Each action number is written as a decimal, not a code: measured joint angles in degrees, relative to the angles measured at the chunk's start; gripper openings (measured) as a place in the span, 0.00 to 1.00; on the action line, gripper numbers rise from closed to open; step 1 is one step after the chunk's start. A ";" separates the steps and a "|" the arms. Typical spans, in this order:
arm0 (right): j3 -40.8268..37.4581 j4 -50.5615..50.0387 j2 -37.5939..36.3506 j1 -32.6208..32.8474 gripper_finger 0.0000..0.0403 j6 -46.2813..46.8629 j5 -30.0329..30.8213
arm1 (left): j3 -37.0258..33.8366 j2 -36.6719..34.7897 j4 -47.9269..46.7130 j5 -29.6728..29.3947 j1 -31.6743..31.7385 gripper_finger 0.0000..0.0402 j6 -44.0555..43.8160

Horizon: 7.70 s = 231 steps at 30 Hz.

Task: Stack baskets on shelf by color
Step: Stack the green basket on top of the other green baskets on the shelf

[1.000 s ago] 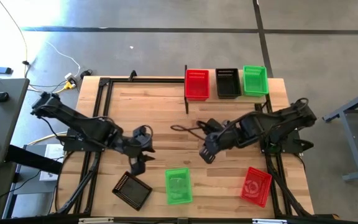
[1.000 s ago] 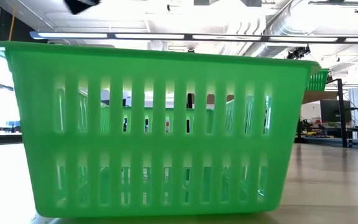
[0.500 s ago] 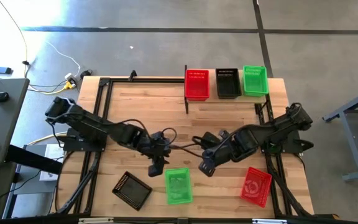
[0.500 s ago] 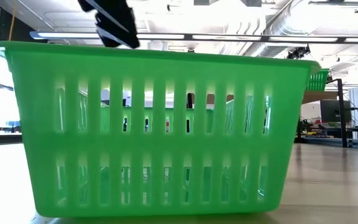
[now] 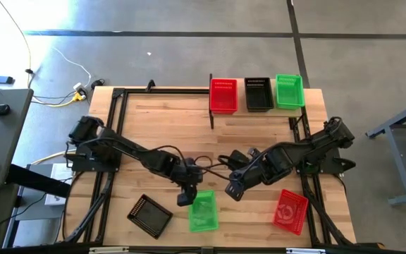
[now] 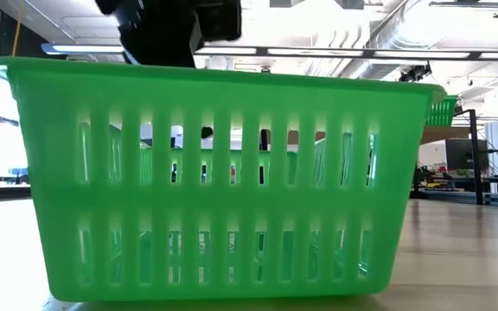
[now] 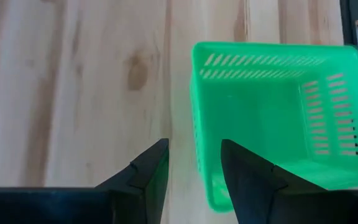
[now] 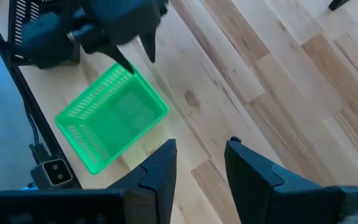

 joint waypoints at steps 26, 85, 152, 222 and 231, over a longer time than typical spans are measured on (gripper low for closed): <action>0.00 11.36 -0.02 1.97 0.30 -10.61 -5.04 | -0.02 5.74 0.59 4.05 -0.31 0.02 -6.10; 0.00 16.36 10.21 0.31 0.24 -29.77 -13.33 | 0.02 -11.29 -3.44 8.72 10.32 0.00 -11.58; 0.00 -9.19 -4.49 -3.42 0.00 -34.56 12.82 | 7.36 -11.19 -3.78 16.81 29.67 0.44 4.94; -26.60 -4.67 -46.14 -46.24 0.00 -86.11 9.29 | 7.32 -11.20 -3.72 15.78 35.30 0.44 9.46; -26.60 -2.29 -45.07 -54.33 0.00 -90.06 5.96 | 7.30 -11.22 -3.56 15.82 36.60 0.44 13.07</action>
